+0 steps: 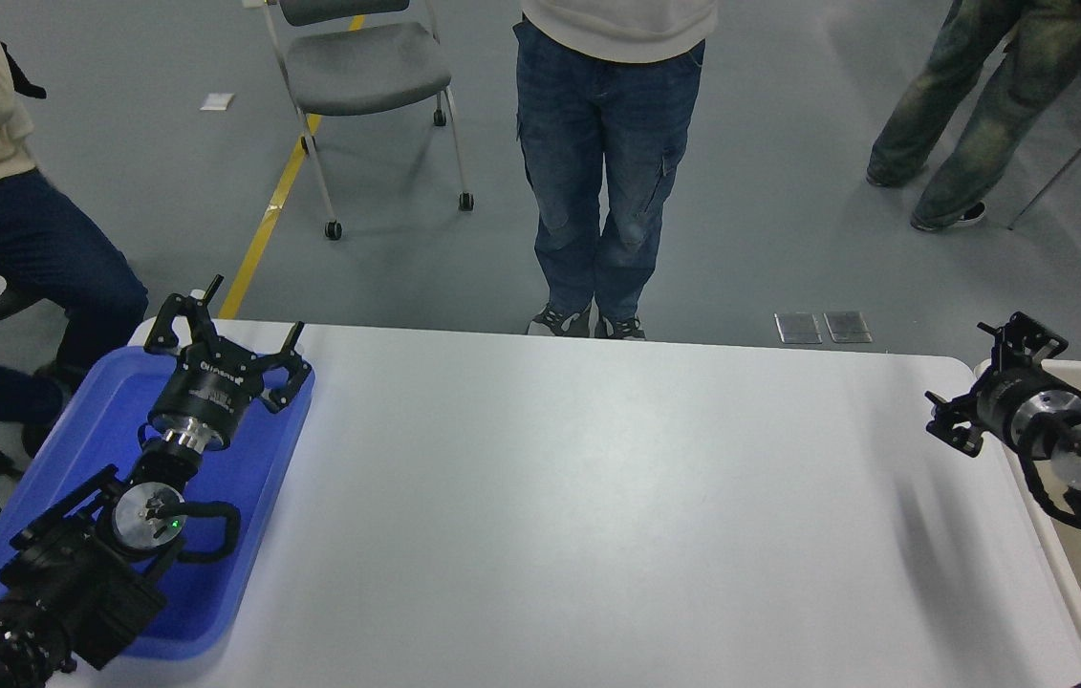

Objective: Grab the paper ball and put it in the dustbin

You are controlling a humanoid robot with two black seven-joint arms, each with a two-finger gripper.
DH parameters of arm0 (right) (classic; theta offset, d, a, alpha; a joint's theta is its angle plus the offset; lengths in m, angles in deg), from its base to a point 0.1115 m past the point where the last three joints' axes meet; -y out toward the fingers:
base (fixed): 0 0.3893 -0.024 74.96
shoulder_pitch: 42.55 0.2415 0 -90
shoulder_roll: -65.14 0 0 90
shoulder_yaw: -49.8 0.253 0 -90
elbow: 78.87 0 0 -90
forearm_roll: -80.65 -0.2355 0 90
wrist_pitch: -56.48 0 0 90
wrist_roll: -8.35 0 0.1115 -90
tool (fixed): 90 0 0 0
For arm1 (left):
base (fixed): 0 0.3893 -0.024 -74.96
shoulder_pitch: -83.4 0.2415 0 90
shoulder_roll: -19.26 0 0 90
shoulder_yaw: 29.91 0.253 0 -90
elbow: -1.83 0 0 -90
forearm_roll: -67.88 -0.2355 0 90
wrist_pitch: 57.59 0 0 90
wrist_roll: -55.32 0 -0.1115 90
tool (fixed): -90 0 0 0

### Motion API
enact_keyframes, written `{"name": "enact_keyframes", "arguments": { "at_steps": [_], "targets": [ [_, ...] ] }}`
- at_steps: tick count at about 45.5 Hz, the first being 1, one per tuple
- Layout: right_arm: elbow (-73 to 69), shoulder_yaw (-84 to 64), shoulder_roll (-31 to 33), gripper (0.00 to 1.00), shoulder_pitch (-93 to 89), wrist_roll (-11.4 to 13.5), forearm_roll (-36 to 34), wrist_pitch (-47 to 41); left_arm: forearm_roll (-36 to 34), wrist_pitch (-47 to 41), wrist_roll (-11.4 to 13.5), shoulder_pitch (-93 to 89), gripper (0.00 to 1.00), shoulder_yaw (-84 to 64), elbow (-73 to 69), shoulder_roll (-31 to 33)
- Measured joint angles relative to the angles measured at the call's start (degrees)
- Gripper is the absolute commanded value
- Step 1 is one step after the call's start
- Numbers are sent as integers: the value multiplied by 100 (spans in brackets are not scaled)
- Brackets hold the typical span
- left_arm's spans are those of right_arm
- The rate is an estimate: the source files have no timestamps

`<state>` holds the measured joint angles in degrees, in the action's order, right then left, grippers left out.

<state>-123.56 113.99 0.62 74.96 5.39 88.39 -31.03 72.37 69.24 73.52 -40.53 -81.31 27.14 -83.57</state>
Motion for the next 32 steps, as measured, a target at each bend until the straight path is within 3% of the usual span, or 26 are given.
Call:
{"name": "enact_keyframes", "arguments": {
  "at_steps": [4, 14, 32],
  "targets": [
    [-83, 65, -175, 100, -113, -716, 13, -173, -2, 0, -1, 0, 100, 0, 0, 0],
    [-334, 104, -485, 100, -326, -1692, 302, -364, -3, 0, -1, 0, 100, 0, 0, 0],
    [-505, -120, -843, 100, -641, -2534, 993, -343, -1, 0, -1, 0, 100, 0, 0, 0]
  ]
}}
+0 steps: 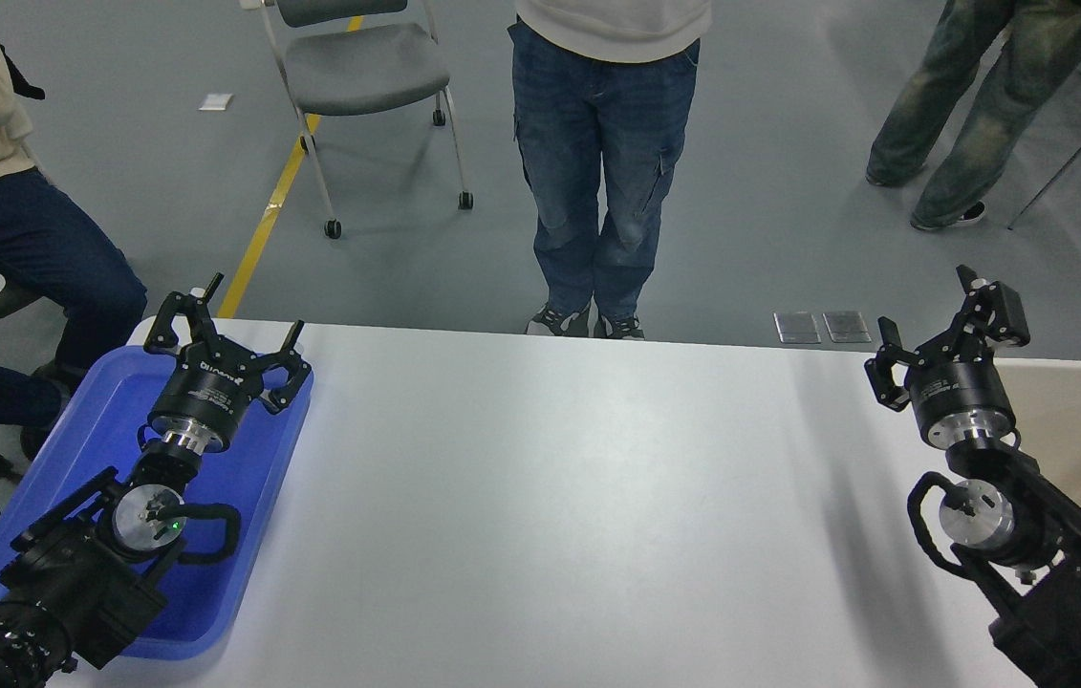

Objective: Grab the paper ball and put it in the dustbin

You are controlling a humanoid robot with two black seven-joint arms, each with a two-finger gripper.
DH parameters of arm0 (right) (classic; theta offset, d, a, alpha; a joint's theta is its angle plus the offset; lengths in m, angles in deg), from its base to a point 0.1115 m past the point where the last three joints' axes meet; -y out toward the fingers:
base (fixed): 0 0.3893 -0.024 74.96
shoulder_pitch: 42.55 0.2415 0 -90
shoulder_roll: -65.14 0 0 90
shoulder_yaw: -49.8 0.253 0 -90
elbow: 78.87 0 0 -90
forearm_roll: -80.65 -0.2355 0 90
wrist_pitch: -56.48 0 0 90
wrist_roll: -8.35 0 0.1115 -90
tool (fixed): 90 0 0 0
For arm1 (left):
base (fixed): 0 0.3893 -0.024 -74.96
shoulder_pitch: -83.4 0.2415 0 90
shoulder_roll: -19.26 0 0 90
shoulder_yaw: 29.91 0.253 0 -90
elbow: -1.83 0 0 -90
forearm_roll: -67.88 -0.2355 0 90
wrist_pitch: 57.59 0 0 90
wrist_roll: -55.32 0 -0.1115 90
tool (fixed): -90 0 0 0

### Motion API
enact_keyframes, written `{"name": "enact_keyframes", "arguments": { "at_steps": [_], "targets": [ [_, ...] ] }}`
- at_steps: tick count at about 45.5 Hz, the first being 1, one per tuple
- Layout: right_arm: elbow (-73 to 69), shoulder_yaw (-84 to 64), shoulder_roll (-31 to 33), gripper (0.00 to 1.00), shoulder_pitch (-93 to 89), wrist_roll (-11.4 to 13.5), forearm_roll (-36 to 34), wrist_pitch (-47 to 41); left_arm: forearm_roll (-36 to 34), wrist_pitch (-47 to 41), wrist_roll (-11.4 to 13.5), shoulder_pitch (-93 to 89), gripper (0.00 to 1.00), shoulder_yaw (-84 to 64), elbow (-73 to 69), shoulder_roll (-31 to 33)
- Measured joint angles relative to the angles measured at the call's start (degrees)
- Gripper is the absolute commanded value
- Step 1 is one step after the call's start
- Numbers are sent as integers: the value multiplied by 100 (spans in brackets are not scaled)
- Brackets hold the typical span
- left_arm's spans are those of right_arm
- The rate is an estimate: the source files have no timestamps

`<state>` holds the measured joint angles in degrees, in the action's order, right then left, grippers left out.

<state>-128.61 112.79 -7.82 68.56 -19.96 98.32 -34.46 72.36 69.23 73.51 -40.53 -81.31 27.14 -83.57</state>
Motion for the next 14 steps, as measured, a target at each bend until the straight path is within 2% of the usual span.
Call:
{"name": "enact_keyframes", "arguments": {
  "at_steps": [14],
  "targets": [
    [-22, -99, -128, 100, -115, -183, 151, 12, 0, 0, 0, 0, 100, -1, 0, 0]
  ]
}}
